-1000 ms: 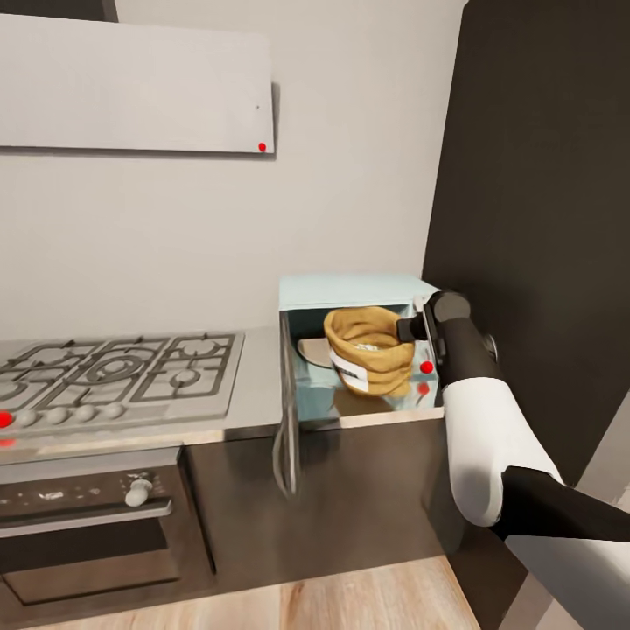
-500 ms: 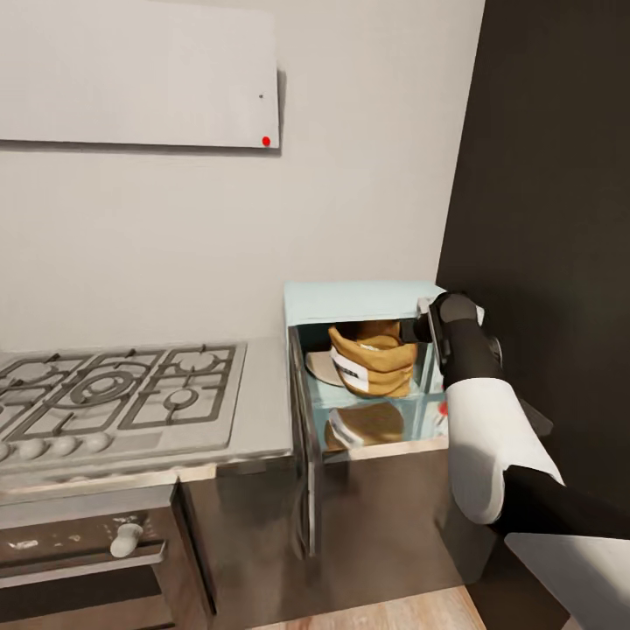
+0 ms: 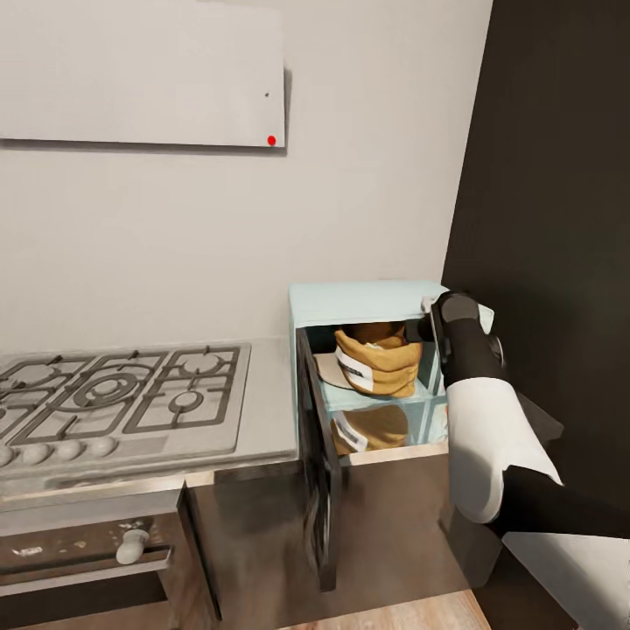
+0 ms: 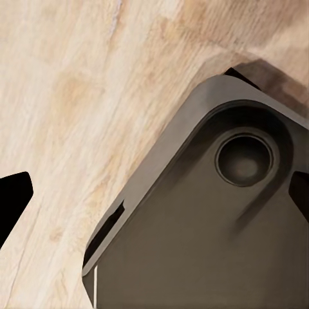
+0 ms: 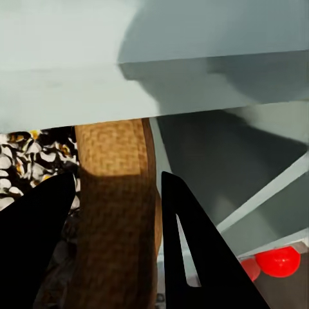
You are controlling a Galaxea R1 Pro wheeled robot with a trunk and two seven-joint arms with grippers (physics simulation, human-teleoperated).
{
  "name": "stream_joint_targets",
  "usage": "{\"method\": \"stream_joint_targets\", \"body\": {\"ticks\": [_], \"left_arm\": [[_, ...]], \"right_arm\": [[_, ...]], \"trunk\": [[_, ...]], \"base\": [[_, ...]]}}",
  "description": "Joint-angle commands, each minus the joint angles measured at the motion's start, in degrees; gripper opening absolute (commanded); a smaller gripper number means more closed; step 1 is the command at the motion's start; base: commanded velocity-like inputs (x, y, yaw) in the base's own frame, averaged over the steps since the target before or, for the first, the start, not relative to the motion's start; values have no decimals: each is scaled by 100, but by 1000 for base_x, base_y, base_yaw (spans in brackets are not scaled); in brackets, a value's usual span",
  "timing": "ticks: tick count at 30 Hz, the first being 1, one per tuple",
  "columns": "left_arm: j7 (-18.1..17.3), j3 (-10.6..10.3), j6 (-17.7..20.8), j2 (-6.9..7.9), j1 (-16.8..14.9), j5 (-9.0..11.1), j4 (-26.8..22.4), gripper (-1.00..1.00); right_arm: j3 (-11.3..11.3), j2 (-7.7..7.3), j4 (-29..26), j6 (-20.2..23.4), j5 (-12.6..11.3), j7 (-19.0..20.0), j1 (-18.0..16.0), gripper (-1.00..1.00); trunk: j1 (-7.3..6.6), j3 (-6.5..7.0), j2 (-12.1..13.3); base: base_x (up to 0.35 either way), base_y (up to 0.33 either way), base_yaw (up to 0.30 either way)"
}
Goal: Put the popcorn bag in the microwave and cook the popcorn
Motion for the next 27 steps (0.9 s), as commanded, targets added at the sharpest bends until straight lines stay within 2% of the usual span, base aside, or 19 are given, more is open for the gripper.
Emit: {"method": "stream_joint_targets", "body": {"ticks": [1, 3, 5, 15, 16, 20, 27], "left_arm": [[13, 25, -8, -1, -3, -19, -5, 100], [17, 25, -8, -1, -3, -20, -5, 100], [14, 25, -8, -1, -4, -20, -5, 100], [20, 25, -8, 7, -3, -19, 3, 100], [19, 25, -8, 5, -3, -19, 4, 100], [21, 29, -8, -1, -3, -17, -1, 100], [22, 34, -8, 0, -3, -10, -1, 100]], "right_arm": [[22, 40, 28, -25, 27, 78, -2, -100], [-38, 102, 9, -25, 137, 75, -2, -100], [-31, 153, 3, -34, 105, 75, -2, -100], [-37, 153, 2, -41, 103, 145, -2, -100], [151, 153, 2, -39, -294, 205, -2, -100], [161, 153, 2, -33, -294, 353, -2, -100], [162, 153, 2, -34, -294, 364, -2, -100]], "trunk": [[1, -9, -2], [1, -9, -2], [1, -9, -2], [1, -9, -2], [1, -9, -2], [1, -9, -2], [1, -9, -2]], "base": [[0, -7, 0], [0, -141, 0], [0, -164, 0], [0, -15, 0], [0, 0, 0], [-14, 0, 0], [-60, 0, 0]]}}
